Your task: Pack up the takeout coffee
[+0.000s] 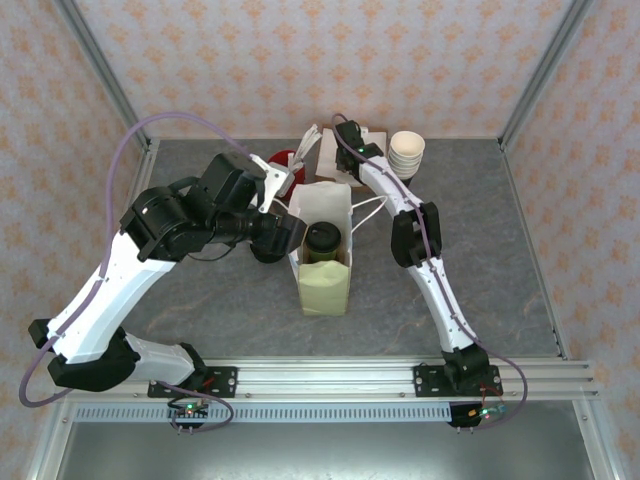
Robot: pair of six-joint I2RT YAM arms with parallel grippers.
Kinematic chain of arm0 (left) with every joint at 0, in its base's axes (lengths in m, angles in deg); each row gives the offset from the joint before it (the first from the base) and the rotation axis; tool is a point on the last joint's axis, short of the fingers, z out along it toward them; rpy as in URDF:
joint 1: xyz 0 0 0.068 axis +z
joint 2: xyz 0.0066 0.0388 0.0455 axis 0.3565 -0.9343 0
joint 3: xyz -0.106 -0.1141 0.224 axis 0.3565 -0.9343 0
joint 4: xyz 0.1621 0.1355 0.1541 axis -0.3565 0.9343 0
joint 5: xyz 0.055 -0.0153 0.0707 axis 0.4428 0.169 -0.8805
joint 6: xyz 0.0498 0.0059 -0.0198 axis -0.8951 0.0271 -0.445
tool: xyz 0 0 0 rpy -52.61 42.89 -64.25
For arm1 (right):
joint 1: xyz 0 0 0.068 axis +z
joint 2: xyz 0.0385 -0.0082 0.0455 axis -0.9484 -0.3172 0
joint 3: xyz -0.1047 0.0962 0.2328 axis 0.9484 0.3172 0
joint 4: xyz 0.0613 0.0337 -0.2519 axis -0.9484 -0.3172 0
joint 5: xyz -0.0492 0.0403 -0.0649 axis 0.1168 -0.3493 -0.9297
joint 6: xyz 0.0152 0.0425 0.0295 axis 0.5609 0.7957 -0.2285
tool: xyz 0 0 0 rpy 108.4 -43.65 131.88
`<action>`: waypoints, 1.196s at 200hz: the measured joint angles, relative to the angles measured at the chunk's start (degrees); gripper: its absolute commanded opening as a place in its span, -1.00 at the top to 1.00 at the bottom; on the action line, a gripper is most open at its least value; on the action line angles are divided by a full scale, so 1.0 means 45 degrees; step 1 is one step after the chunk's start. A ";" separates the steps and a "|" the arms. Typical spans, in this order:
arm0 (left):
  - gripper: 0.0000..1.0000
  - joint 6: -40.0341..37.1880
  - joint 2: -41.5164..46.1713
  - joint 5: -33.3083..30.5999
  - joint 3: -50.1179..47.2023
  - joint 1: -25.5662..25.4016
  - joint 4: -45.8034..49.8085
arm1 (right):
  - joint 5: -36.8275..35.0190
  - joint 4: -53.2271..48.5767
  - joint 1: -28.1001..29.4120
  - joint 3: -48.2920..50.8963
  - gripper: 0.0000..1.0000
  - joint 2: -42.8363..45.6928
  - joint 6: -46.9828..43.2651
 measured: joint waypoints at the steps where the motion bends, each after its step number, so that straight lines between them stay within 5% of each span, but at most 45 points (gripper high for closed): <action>1: -0.56 0.0000 0.0000 0.0000 0.0000 0.0000 0.0000 | 0.0000 0.0000 0.0000 0.0000 0.24 0.0000 0.0000; 122: -0.56 0.0053 0.0000 0.0005 0.0000 0.0000 0.0000 | 0.0627 0.0053 -0.0024 -0.0097 0.62 0.0097 -0.0073; 165: -0.56 0.0053 0.0024 0.0005 0.0000 0.0000 0.0000 | 0.0996 0.0063 -0.0024 -0.0112 0.63 0.1025 -0.0199; 239: -0.57 0.0053 0.0389 0.0005 -0.0102 0.0000 -0.0019 | 0.1336 0.0097 -0.0019 -0.0253 0.95 0.2516 -0.0476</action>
